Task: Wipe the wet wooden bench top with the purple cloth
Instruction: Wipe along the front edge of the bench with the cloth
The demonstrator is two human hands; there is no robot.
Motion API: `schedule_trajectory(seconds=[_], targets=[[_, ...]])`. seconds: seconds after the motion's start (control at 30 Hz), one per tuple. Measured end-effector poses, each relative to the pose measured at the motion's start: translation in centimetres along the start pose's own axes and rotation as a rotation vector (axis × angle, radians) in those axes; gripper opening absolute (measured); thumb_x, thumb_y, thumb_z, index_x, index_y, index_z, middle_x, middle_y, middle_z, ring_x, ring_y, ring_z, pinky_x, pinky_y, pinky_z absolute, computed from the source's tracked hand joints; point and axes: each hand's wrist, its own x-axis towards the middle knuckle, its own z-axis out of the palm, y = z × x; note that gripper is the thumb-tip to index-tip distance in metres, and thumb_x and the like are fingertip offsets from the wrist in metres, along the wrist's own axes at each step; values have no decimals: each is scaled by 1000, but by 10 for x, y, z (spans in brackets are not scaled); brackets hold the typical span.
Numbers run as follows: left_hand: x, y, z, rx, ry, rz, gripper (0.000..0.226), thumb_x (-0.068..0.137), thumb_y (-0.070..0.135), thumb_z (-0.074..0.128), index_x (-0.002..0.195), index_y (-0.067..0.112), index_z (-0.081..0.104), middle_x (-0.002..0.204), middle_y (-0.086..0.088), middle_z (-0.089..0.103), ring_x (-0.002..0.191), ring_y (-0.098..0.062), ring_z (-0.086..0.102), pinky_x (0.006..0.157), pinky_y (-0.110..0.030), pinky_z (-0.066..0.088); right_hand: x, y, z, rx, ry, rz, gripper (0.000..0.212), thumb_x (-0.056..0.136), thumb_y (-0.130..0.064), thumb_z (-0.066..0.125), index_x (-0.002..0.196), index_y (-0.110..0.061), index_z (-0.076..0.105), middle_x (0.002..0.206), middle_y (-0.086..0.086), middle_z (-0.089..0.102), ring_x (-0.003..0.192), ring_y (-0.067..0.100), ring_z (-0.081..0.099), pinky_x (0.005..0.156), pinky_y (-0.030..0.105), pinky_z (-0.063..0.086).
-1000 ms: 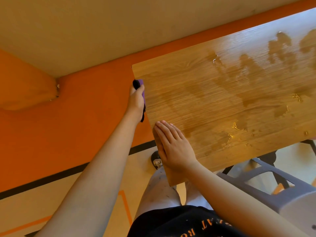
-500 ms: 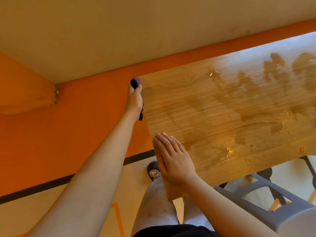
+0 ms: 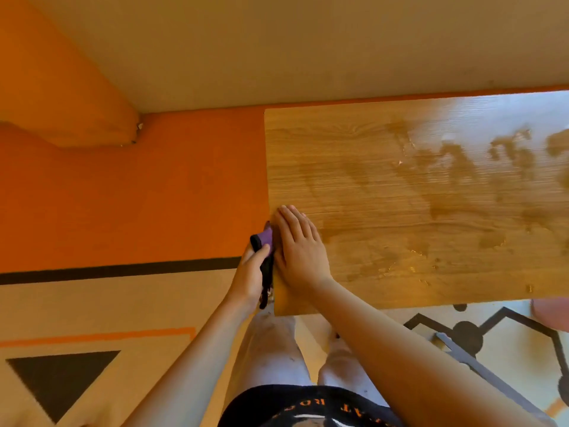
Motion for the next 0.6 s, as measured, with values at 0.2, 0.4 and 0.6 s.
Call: schedule_trajectory(seconds=[0.2, 0.4, 0.6], targets=[[-64, -59, 4, -107, 221, 45, 30, 101, 15, 36, 125, 25, 51, 128, -4, 59, 112, -23, 59, 95, -44, 46, -23, 13, -41, 246, -66, -103, 51, 93, -15, 46, 142, -7, 36, 154, 8, 27, 146, 21, 11, 117, 36, 18], [-122, -101, 27, -214, 549, 110, 32, 99, 15, 40, 130, 19, 48, 128, -8, 55, 117, -26, 54, 86, -33, 45, -142, 31, -79, 799, -268, 182, 16, 94, -17, 51, 107, -15, 61, 106, -3, 62, 99, 9, 57, 87, 27, 49], [-157, -114, 61, -350, 411, 105, 33, 95, 8, 45, 126, 8, 55, 117, -16, 65, 101, -27, 66, 79, -36, 57, -199, 38, -51, 1417, -874, 906, 49, 84, -58, 57, 112, -17, 65, 114, 16, 67, 101, 23, 65, 99, 40, 48]])
